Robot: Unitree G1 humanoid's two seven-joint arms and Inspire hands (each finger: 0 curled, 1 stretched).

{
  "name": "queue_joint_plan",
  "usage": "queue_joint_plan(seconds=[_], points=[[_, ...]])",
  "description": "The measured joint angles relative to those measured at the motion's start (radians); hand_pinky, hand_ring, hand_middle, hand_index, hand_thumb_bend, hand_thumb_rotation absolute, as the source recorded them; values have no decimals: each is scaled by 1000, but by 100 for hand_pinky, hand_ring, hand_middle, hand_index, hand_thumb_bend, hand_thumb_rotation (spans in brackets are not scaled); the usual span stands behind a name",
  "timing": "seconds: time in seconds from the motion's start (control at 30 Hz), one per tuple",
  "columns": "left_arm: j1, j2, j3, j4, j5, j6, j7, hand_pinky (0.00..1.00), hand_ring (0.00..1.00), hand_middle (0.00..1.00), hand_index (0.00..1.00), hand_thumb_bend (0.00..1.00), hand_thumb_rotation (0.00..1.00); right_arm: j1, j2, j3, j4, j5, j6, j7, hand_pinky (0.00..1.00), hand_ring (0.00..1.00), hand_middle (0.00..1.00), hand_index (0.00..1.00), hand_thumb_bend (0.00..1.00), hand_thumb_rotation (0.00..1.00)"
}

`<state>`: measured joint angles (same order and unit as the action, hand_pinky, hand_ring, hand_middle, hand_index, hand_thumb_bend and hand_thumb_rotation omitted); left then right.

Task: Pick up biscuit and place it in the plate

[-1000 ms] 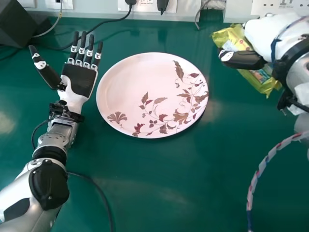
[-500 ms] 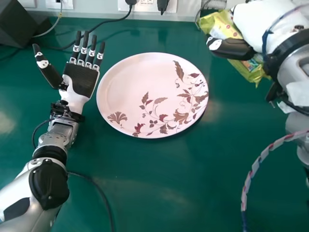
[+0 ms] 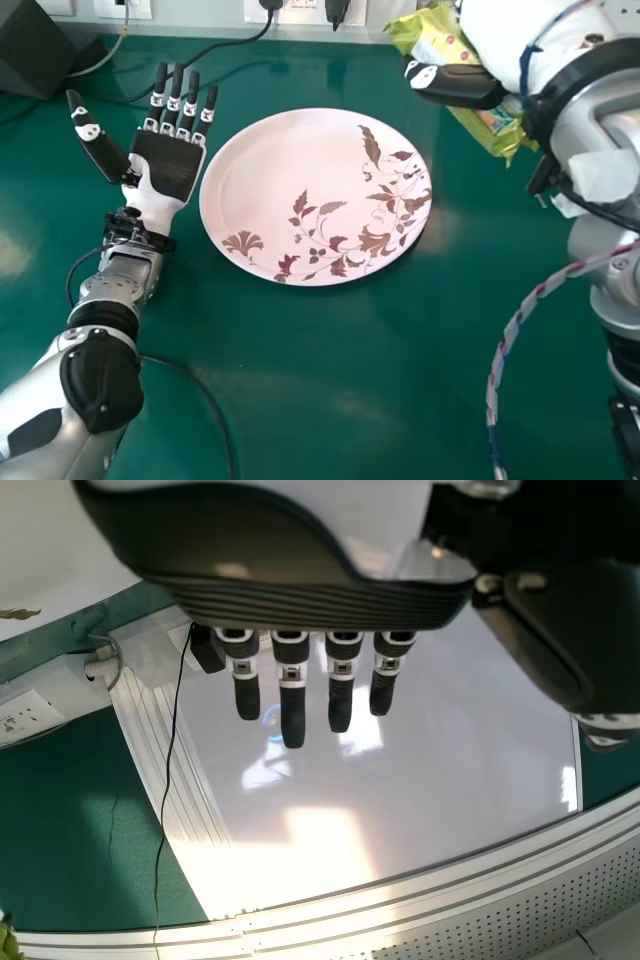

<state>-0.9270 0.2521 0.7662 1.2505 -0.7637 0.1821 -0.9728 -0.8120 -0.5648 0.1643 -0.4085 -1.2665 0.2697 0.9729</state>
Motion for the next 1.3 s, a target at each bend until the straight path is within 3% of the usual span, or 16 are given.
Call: queue_joint_plan(seconds=[0.53, 0.8, 0.9, 1.3], points=[[-1, -1, -3, 0, 3, -3, -6, 84, 88, 95, 100, 98, 60, -30, 73, 39, 49, -4, -2, -49, 16, 17, 28, 49, 51, 3], [-2, -4, -3, 0, 3, -13, -8, 86, 88, 94, 100, 100, 63, -33, 86, 58, 87, -3, -19, -84, 16, 18, 28, 49, 51, 3], [-2, -4, -3, 0, 3, -14, -10, 82, 86, 94, 100, 100, 63, -33, 88, 65, 96, 1, -27, -90, 16, 18, 28, 49, 51, 3], [-4, -8, -3, 0, 4, -24, -5, 84, 78, 94, 100, 100, 60, -31, 96, 86, 154, 20, -71, -199, 14, 14, 24, 49, 51, 4]])
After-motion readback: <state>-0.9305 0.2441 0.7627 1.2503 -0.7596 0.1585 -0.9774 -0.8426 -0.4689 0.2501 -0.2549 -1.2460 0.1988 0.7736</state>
